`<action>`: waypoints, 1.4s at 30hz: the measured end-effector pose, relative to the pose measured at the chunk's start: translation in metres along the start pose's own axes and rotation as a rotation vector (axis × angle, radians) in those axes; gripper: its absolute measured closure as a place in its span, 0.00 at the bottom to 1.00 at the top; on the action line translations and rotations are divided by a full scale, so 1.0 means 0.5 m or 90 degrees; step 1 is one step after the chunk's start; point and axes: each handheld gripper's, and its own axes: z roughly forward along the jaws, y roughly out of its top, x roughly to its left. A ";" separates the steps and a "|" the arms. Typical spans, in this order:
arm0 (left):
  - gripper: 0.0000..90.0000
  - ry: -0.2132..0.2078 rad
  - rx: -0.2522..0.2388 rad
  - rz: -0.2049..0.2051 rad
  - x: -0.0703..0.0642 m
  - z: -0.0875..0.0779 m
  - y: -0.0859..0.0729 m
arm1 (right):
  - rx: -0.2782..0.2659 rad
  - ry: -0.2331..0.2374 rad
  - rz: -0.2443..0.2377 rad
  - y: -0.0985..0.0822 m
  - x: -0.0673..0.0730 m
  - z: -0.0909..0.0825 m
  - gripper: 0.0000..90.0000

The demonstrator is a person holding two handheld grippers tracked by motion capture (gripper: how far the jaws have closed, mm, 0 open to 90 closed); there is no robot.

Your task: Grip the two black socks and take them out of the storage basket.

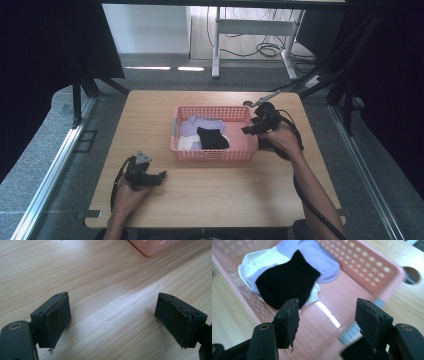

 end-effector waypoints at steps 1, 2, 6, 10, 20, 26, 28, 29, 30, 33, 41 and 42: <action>0.14 0.000 0.000 0.000 0.000 0.000 0.000 | 0.000 0.000 0.000 0.000 0.000 0.000 0.40; 0.14 0.000 0.000 0.000 0.000 0.000 0.000 | 0.005 0.003 -0.004 0.006 0.007 0.009 0.40; 0.14 0.000 0.000 0.000 0.000 0.000 0.000 | 0.019 0.024 -0.035 0.034 0.038 0.056 0.41; 0.14 0.000 0.000 0.000 0.000 0.000 0.000 | 0.030 0.035 -0.052 0.048 0.055 0.089 0.42; 0.14 -0.002 -0.001 -0.002 0.001 0.000 0.000 | 0.088 0.058 -0.099 0.075 0.097 0.197 0.44; 0.14 -0.004 -0.001 -0.002 0.002 0.000 0.000 | 0.123 0.058 -0.118 0.082 0.103 0.240 0.45; 0.14 -0.004 -0.001 -0.002 0.002 0.000 0.000 | 0.123 0.065 -0.116 0.082 0.103 0.246 0.46; 0.14 -0.004 -0.001 -0.002 0.003 -0.001 0.000 | 0.129 0.075 -0.113 0.083 0.105 0.257 0.48; 0.14 -0.004 -0.001 -0.002 0.003 -0.001 0.000 | 0.136 0.077 -0.113 0.083 0.106 0.259 0.50; 0.14 -0.005 -0.001 -0.002 0.003 -0.001 0.000 | 0.160 0.093 -0.120 0.081 0.113 0.269 0.54; 0.14 -0.004 -0.001 -0.003 0.002 0.000 0.000 | 0.150 0.089 -0.132 0.083 0.122 0.257 0.86; 0.14 -0.004 -0.001 -0.002 0.003 -0.001 0.000 | 0.139 0.083 -0.134 0.085 0.121 0.249 0.87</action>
